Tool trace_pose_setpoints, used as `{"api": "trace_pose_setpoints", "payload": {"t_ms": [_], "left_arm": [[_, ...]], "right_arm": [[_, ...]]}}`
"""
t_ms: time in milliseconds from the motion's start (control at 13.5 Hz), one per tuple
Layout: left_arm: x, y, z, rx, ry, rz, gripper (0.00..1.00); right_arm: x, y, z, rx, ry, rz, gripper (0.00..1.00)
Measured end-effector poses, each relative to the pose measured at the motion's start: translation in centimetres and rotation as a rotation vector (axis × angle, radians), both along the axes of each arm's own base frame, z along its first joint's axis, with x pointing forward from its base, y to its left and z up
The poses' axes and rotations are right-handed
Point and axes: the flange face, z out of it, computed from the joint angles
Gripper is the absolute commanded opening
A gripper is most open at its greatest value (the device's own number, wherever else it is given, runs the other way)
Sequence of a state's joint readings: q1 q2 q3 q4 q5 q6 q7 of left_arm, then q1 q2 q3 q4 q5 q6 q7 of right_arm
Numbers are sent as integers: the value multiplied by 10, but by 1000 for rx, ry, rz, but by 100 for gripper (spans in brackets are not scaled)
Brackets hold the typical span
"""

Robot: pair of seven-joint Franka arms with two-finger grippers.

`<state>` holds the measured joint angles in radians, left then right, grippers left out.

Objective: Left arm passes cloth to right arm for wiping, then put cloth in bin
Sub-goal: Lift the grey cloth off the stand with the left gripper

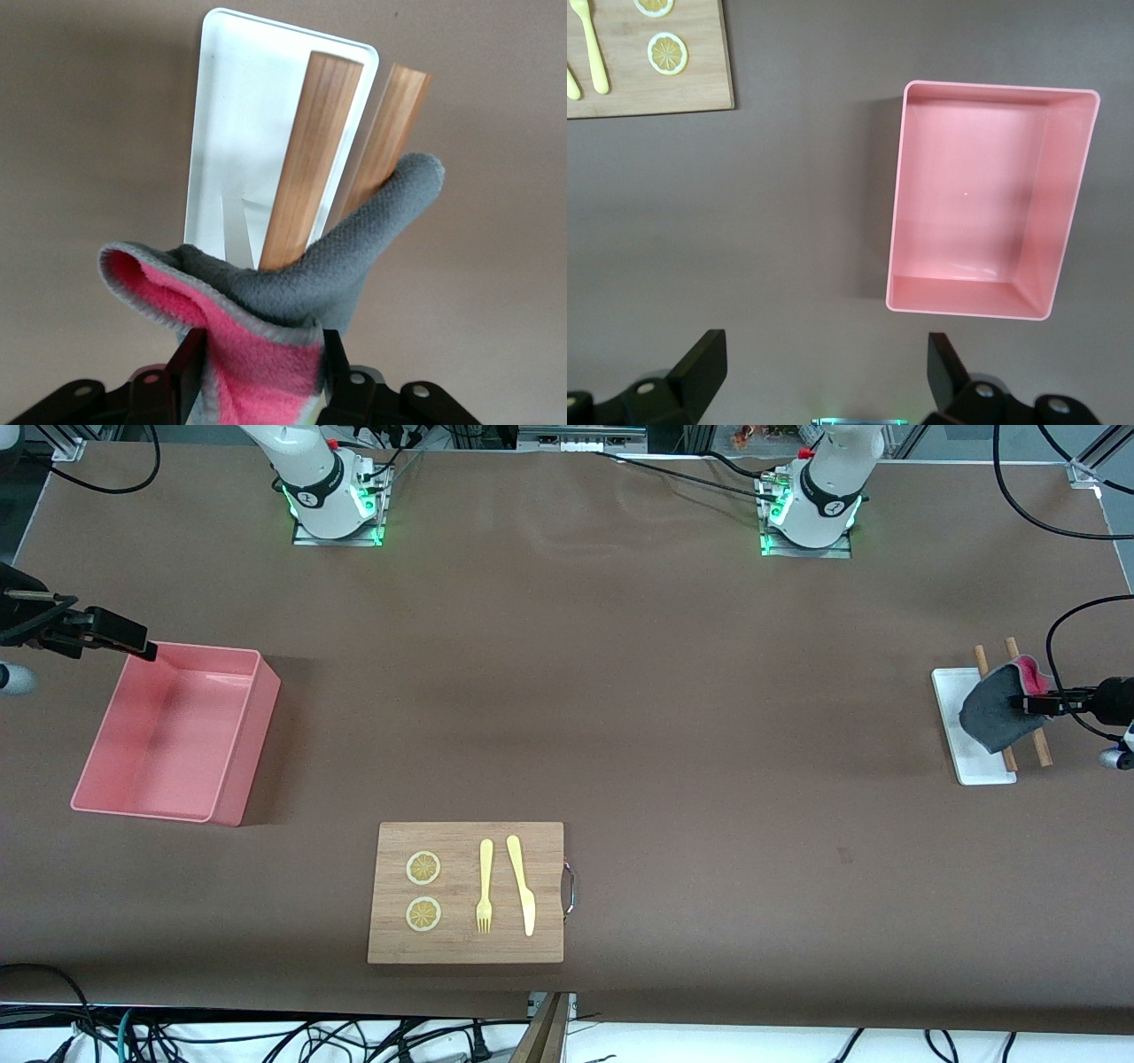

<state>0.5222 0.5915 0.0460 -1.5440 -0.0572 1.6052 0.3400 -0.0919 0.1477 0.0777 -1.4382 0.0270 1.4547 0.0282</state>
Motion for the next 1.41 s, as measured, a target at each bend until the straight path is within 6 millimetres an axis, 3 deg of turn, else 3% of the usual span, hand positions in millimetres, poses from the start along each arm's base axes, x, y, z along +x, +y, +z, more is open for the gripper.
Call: {"api": "trace_pose_setpoints", "payload": {"t_ms": [74, 297, 445, 816, 1039, 1409], "left_arm": [[1, 0, 3, 0, -1, 0, 68], [3, 1, 8, 2, -4, -2, 44], [1, 2, 8, -6, 4, -3, 33], [-5, 10, 7, -14, 0, -2, 26], [-4, 10, 10, -17, 1, -4, 2], [-1, 12, 23, -21, -13, -22, 0]], "right_arm": [[2, 0, -6, 1, 12, 0, 100], [6, -1, -21, 3, 53, 1, 100], [5, -1, -22, 4, 59, 1, 100], [6, -1, -23, 4, 64, 1, 100], [6, 2, -24, 30, 66, -2, 100], [8, 11, -28, 88, 78, -89, 100]]}}
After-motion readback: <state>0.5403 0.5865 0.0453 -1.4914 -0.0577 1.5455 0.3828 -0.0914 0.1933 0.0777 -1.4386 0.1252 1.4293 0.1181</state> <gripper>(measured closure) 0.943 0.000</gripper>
